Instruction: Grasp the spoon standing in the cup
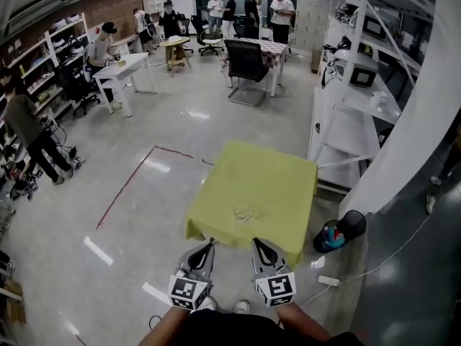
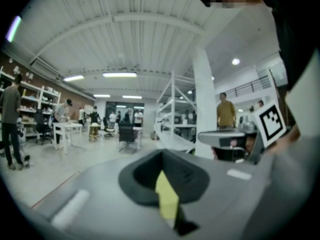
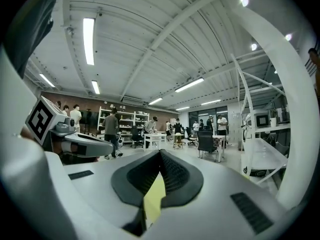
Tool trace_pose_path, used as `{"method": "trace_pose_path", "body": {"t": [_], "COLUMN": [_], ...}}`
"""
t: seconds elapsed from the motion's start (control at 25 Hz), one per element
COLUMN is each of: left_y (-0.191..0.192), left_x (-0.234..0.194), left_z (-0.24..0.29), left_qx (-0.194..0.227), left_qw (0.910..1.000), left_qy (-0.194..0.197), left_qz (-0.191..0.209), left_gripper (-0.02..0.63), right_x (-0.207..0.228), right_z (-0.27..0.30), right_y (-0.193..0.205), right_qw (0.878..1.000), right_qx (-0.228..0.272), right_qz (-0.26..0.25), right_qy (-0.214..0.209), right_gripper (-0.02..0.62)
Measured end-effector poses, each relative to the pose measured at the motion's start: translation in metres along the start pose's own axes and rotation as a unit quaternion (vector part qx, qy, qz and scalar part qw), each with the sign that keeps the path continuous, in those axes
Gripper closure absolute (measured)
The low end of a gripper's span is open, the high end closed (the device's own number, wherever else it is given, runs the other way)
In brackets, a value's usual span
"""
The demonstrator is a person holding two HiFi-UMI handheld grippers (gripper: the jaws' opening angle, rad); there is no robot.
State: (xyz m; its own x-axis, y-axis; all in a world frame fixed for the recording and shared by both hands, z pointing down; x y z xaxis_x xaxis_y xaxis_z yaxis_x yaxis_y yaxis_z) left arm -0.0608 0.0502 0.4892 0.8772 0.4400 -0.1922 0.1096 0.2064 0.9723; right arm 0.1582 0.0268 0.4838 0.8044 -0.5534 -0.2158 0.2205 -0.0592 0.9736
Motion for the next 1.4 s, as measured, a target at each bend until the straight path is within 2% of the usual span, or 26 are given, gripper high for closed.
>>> {"method": "trace_pose_path", "body": {"t": [0.4, 0.84, 1.2, 1.4], "left_y": [-0.006, -0.027, -0.036, -0.031], "left_x": [-0.014, -0.069, -0.113, -0.129], "left_z": [0.047, 0.121, 0.151, 0.161], "left_qx": [0.001, 0.003, -0.004, -0.008], "left_qw": [0.9998, 0.9973, 0.9941, 0.9919], "left_qy": [0.018, 0.073, 0.108, 0.126], "left_qz": [0.001, 0.013, 0.01, 0.011], "left_gripper": [0.601, 0.601, 0.601, 0.601], "right_x": [0.024, 0.05, 0.045, 0.04], "right_z": [0.032, 0.102, 0.143, 0.148], "right_y": [0.012, 0.002, 0.007, 0.024], "right_qw": [1.0, 0.998, 0.994, 0.992], "right_qx": [-0.013, -0.023, -0.052, -0.073], "right_qz": [-0.003, -0.017, -0.028, 0.0], "right_qy": [0.017, 0.064, 0.097, 0.104], "right_gripper": [0.589, 0.589, 0.589, 0.589]}}
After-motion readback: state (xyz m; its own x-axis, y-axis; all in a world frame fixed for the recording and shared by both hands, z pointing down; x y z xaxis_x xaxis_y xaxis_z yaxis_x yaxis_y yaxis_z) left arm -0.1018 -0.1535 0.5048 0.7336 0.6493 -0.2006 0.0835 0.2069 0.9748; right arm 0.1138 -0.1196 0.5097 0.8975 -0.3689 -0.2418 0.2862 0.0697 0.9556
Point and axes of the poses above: the fingertips, and each gripper's own axes: z forward along the fingers, x to its right, y out of its underside, the point moved 10 cm from there along -z, backward along the fingers, and after that the axes turned 10 degrees about -z, right-handed, at the moved point
